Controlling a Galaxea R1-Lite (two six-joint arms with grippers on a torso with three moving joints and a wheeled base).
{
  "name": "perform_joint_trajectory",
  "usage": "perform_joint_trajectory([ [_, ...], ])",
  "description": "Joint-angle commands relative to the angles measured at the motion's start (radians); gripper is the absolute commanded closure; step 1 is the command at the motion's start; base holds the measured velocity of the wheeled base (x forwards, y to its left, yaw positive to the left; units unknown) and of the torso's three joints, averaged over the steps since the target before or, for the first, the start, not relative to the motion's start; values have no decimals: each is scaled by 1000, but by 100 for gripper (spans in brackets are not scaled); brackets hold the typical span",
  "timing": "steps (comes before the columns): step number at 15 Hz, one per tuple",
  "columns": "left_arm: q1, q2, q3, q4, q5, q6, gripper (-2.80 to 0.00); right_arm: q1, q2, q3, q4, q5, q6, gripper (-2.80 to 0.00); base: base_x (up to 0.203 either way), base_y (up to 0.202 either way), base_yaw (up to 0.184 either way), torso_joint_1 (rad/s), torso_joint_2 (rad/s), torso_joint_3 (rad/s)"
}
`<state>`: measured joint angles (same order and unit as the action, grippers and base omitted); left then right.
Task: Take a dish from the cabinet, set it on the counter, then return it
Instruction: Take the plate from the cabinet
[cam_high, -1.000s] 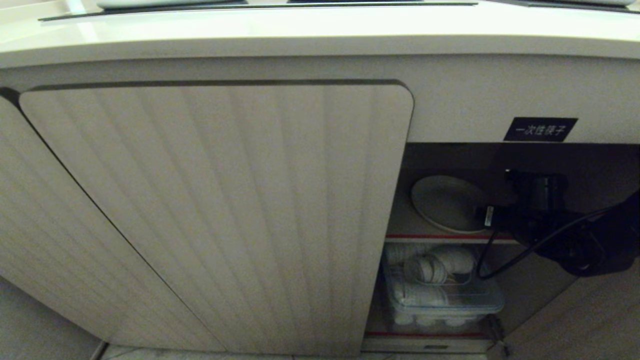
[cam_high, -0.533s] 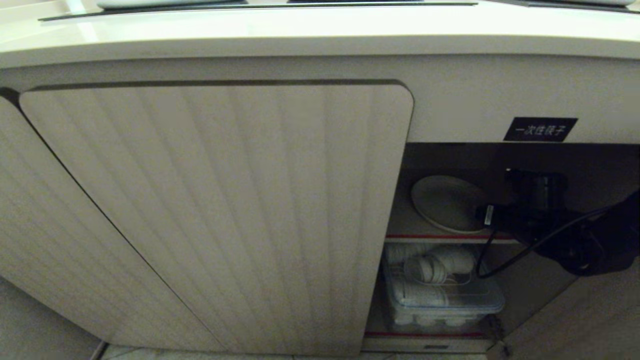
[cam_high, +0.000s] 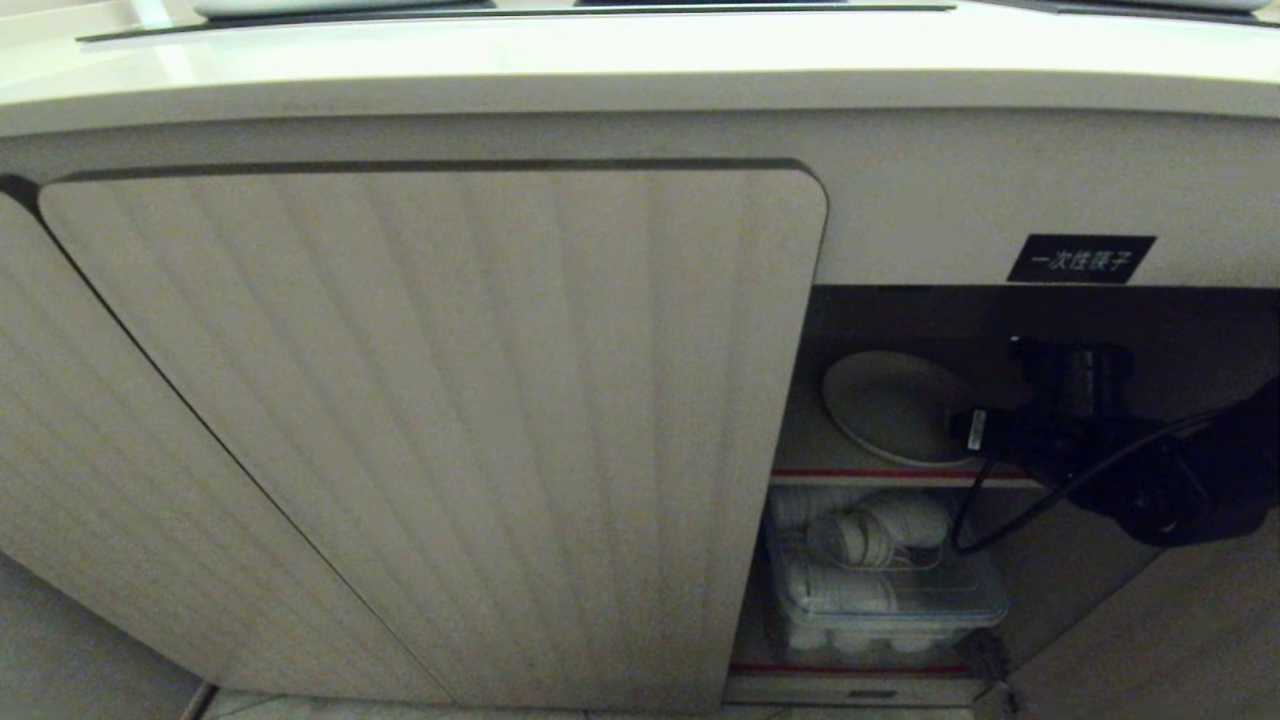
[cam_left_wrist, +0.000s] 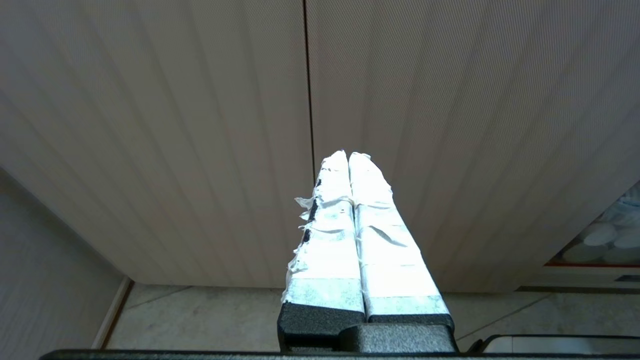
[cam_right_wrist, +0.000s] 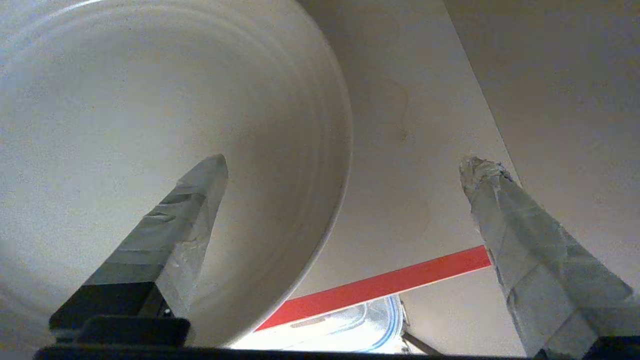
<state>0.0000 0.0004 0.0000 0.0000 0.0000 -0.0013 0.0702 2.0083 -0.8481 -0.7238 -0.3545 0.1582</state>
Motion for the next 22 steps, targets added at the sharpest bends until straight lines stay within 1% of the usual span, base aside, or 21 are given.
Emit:
perform_joint_trajectory([
  [1, 0, 0, 0, 0, 0, 0, 0, 0, 0, -6, -5, -1, 1, -280, 0, 0, 0, 0, 0, 0],
  [3, 0, 0, 0, 0, 0, 0, 0, 0, 1, -14, 0, 0, 1, -280, 0, 0, 0, 0, 0, 0],
  [5, 0, 0, 0, 0, 0, 0, 0, -1, 1, -22, 39, 0, 3, -280, 0, 0, 0, 0, 0, 0],
  [9, 0, 0, 0, 0, 0, 0, 0, -3, 12, -42, 53, 2, 3, -280, 0, 0, 0, 0, 0, 0],
  [12, 0, 0, 0, 0, 0, 0, 0, -3, 18, -75, 99, 1, 1, -280, 0, 0, 0, 0, 0, 0],
  [22, 0, 0, 0, 0, 0, 0, 0, -3, 41, -123, 130, 2, 9, -280, 0, 0, 0, 0, 0, 0],
])
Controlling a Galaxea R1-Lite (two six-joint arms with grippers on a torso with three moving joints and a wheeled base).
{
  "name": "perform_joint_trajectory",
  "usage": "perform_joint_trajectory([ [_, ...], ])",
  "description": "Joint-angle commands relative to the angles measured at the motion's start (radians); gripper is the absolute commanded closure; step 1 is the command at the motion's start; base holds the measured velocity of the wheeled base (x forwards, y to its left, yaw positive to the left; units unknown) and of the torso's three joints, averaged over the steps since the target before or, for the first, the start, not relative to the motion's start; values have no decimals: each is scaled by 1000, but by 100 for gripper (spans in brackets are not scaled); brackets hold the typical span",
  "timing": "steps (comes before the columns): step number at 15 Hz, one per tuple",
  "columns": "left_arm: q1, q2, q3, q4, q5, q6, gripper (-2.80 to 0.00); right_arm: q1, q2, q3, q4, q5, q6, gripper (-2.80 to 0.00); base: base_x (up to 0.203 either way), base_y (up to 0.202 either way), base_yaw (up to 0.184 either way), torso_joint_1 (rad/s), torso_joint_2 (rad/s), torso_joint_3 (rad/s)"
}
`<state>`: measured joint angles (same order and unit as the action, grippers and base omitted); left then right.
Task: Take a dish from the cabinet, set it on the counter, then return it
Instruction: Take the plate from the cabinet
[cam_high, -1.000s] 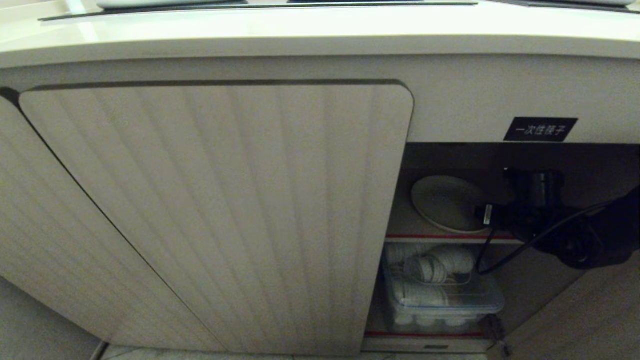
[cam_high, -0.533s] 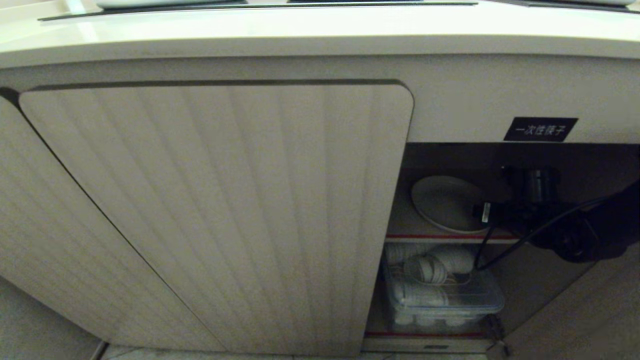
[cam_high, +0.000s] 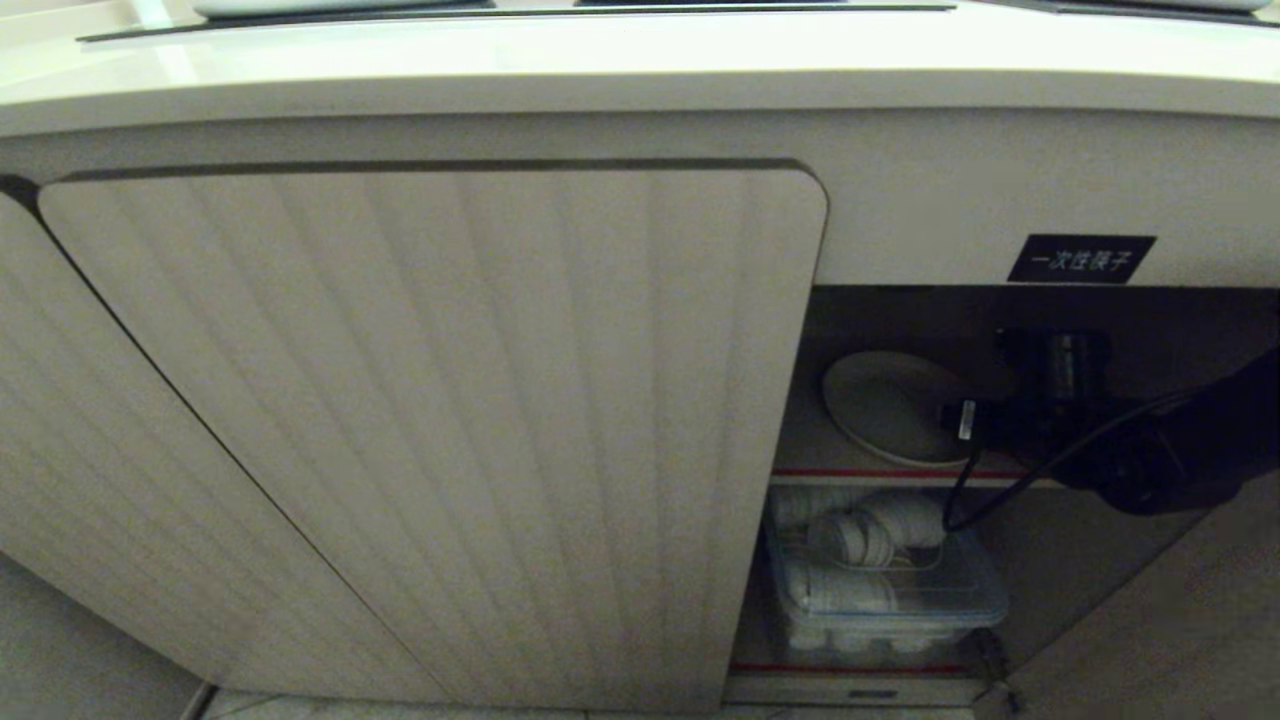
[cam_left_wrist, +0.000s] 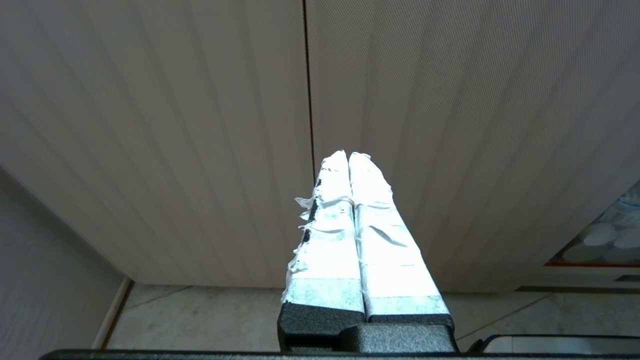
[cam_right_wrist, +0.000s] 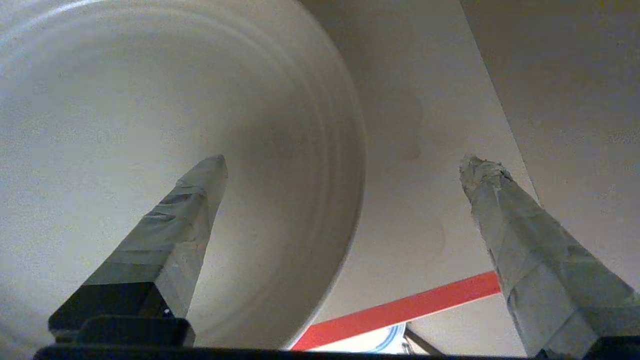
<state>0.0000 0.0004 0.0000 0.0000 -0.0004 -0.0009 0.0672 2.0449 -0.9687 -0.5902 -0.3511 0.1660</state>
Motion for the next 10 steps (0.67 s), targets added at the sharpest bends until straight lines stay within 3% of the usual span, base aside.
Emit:
perform_joint_trajectory([
  [1, 0, 0, 0, 0, 0, -1, 0, 0, 5, -5, 6, -2, 1, -280, 0, 0, 0, 0, 0, 0],
  [10, 0, 0, 0, 0, 0, -1, 0, 0, 10, -51, 78, 0, 15, -280, 0, 0, 0, 0, 0, 0],
])
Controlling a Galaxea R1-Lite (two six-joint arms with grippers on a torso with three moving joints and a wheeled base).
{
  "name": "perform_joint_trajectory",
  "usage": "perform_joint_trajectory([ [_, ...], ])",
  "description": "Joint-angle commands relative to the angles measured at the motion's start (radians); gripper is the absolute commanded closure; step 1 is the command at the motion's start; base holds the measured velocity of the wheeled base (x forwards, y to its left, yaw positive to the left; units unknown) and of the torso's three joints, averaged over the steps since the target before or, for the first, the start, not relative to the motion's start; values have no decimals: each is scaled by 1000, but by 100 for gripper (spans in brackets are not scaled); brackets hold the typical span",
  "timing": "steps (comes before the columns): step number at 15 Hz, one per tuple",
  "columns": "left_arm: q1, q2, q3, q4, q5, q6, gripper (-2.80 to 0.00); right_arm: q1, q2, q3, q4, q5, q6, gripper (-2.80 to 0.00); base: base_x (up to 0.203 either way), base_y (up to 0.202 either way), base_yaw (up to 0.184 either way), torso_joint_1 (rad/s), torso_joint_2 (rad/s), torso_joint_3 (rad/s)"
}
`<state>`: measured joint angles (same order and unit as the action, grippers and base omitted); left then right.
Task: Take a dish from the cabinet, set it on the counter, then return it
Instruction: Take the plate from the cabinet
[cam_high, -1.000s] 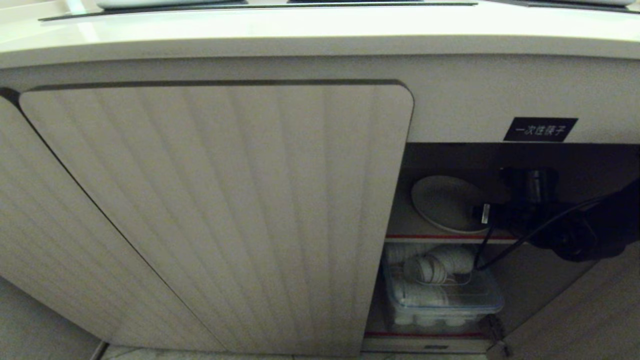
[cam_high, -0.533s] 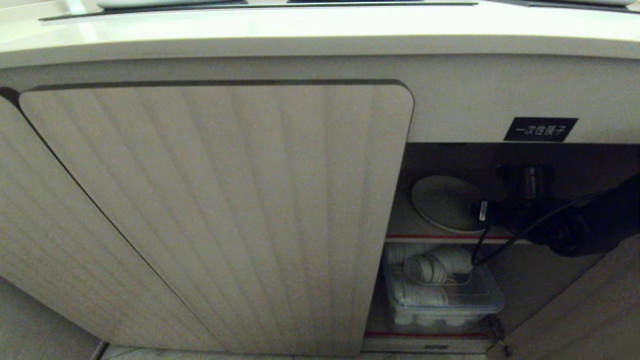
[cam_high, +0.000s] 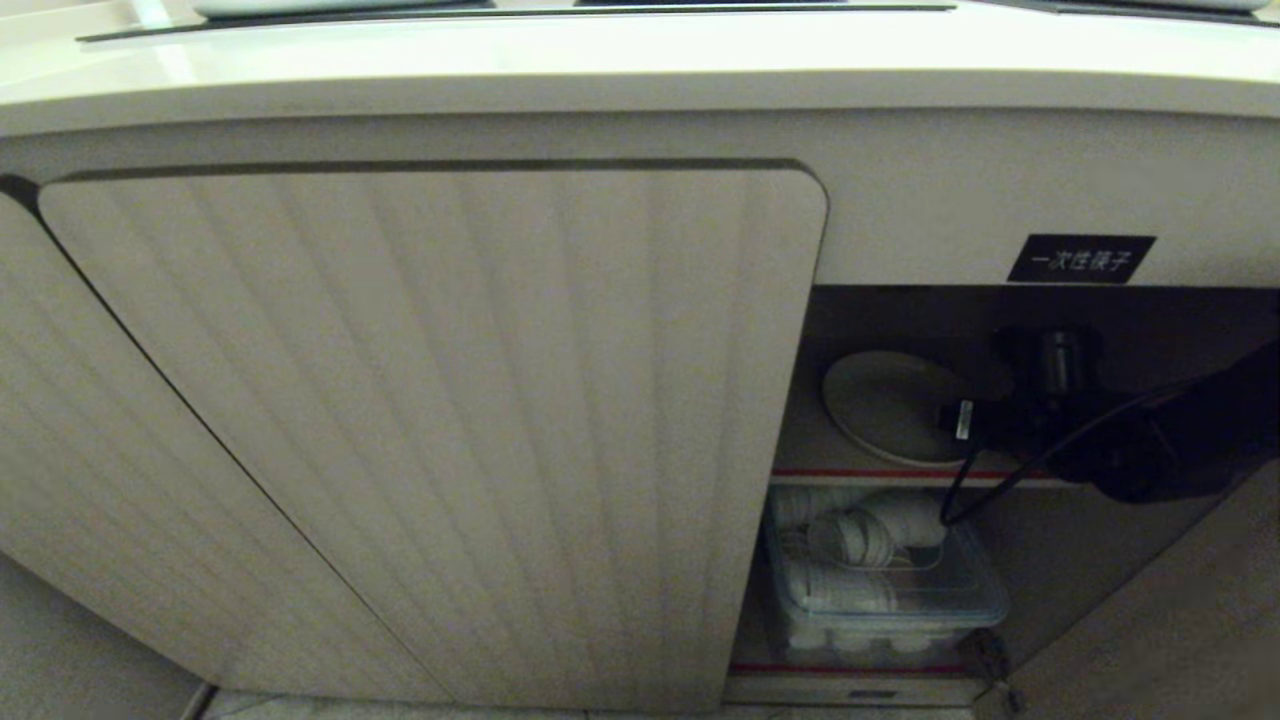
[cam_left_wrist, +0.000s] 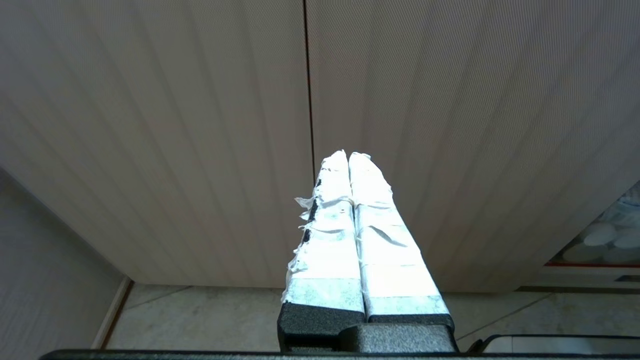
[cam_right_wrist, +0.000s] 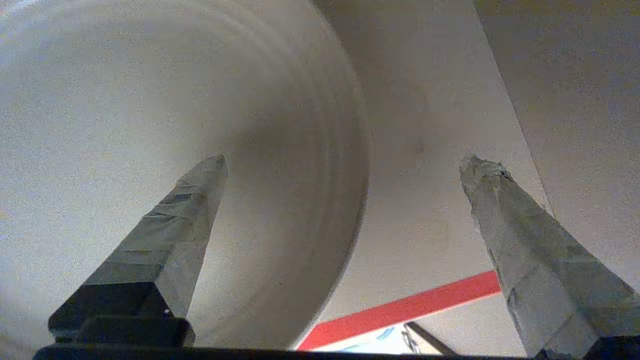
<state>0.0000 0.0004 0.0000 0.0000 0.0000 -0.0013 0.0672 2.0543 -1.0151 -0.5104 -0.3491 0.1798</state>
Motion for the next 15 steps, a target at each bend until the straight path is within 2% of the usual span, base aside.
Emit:
perform_joint_trajectory([
  [1, 0, 0, 0, 0, 0, 0, 0, 0, 0, -7, 6, -2, 0, -280, 0, 0, 0, 0, 0, 0],
  [15, 0, 0, 0, 0, 0, 0, 0, -9, -19, -13, 93, -2, 1, -280, 0, 0, 0, 0, 0, 0],
])
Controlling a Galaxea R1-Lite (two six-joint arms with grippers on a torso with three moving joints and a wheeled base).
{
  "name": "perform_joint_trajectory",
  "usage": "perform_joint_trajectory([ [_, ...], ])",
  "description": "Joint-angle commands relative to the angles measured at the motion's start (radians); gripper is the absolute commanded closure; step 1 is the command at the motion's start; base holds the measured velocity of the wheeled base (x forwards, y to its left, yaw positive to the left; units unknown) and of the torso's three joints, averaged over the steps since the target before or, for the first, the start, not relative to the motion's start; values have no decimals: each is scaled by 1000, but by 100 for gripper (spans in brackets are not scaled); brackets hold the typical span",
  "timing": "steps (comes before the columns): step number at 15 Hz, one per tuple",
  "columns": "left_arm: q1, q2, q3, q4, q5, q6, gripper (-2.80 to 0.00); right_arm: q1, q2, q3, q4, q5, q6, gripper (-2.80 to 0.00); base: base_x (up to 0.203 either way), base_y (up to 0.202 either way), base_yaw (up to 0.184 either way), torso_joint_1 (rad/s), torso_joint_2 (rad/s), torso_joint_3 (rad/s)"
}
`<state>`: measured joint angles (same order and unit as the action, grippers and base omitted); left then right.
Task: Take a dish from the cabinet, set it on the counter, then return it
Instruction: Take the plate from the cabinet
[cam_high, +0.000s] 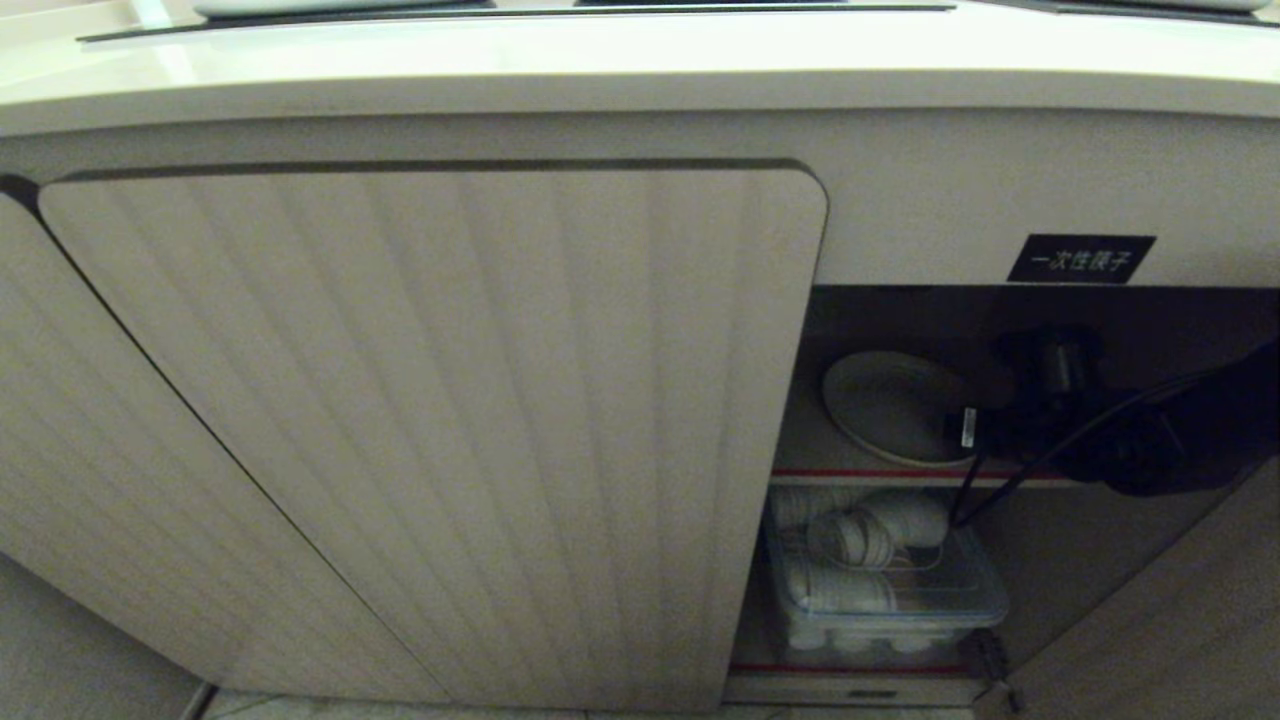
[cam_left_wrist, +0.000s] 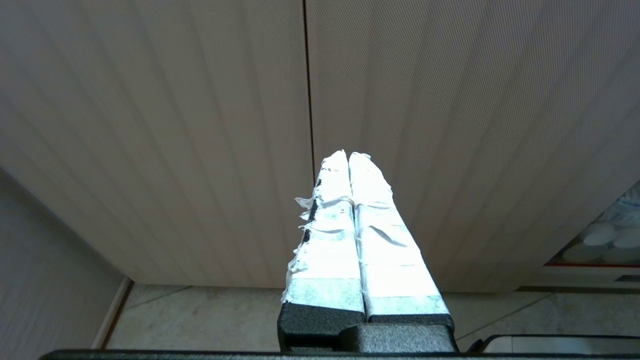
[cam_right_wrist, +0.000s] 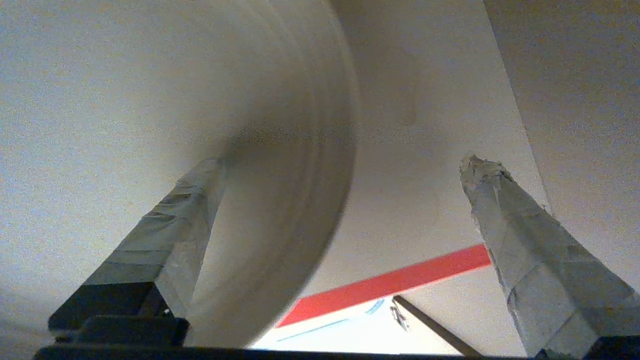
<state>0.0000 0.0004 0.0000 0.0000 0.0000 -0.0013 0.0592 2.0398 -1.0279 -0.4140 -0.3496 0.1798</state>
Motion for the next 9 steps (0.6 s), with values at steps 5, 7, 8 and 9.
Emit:
perform_joint_trajectory([
  [5, 0, 0, 0, 0, 0, 0, 0, -3, -6, 0, 20, 0, 1, -280, 0, 0, 0, 0, 0, 0],
  [7, 0, 0, 0, 0, 0, 0, 0, -4, -6, -1, 21, 0, 3, -280, 0, 0, 0, 0, 0, 0],
  [8, 0, 0, 0, 0, 0, 0, 0, -5, -6, -3, 30, 10, 2, -280, 0, 0, 0, 0, 0, 0],
  [9, 0, 0, 0, 0, 0, 0, 0, -7, -6, -11, 36, 37, 2, -280, 0, 0, 0, 0, 0, 0],
])
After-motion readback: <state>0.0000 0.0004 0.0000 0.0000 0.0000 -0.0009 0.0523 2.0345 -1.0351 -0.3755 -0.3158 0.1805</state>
